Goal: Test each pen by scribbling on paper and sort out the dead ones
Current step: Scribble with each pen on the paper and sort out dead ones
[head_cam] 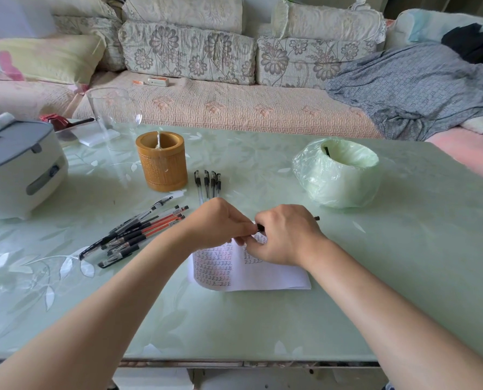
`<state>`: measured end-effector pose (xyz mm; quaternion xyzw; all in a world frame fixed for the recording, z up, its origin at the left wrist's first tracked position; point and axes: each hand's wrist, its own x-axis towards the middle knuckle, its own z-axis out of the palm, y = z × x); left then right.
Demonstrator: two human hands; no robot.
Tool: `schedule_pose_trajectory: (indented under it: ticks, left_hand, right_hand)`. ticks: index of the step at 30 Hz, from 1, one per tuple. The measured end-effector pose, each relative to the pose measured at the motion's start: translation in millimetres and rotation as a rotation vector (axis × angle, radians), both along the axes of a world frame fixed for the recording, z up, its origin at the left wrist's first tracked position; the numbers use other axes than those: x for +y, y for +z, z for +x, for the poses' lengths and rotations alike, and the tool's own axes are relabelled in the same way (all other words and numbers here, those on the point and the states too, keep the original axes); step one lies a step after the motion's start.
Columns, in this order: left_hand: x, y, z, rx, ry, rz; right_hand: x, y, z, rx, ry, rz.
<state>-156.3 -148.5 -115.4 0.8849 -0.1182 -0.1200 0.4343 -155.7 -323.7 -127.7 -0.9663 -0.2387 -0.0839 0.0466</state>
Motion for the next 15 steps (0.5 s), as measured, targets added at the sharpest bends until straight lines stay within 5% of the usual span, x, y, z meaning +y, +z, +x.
schedule_pose_trajectory:
  ticks: [5, 9, 15]
  left_hand:
    - [0, -1, -2, -0.112, -0.019, 0.147]
    - [9, 7, 8, -0.137, 0.016, 0.153]
    - [42, 4, 23, -0.217, 0.182, 0.097]
  right_hand:
    - [1, -2, -1, 0.149, 0.007, 0.101]
    - [-4, -1, 8, 0.271, 0.047, 0.385]
    - [-10, 3, 31, 0.114, 0.009, 0.535]
